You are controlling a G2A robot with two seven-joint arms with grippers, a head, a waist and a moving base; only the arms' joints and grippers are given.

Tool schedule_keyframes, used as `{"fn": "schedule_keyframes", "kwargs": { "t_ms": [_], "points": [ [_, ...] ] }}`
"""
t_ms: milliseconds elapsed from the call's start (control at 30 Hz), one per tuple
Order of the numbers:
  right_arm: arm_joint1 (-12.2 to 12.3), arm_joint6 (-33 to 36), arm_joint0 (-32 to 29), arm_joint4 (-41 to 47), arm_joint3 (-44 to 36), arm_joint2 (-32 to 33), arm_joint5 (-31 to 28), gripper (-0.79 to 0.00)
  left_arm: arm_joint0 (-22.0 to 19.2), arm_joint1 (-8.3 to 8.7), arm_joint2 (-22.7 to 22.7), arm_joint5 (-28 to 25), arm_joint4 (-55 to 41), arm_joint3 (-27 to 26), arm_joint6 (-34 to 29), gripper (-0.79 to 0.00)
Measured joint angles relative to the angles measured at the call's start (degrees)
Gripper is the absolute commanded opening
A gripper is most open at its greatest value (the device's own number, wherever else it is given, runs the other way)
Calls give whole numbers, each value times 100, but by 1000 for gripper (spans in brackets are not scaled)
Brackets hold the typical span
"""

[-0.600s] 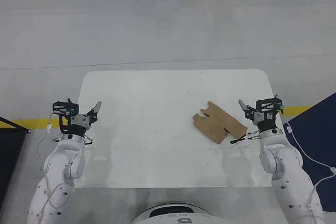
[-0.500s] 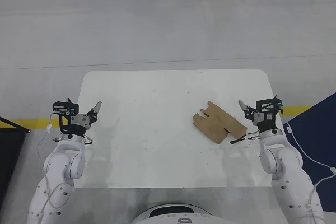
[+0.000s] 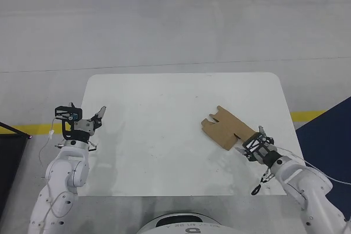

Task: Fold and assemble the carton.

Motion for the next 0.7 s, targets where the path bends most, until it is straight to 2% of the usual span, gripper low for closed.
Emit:
{"fn": "schedule_keyframes", "kwargs": {
  "t_ms": [133,267,467,567,600,700],
  "points": [
    [9,7,98,-851,200,-274,220,-382,0,0,0,0,0,0,0,0],
    [8,44,231,-1346,356,-551,292,-425,0,0,0,0,0,0,0,0],
    [3,85,406,-1808,485,-788,461,-434,0,0,0,0,0,0,0,0],
    [1,107,491,-2169,577,-917,616,-409,0,0,0,0,0,0,0,0],
    [-1,110,520,-2275,621,-965,658,-369,0,0,0,0,0,0,0,0],
    [-10,114,627,-2608,756,-1126,831,-391,0,0,0,0,0,0,0,0]
  ]
}}
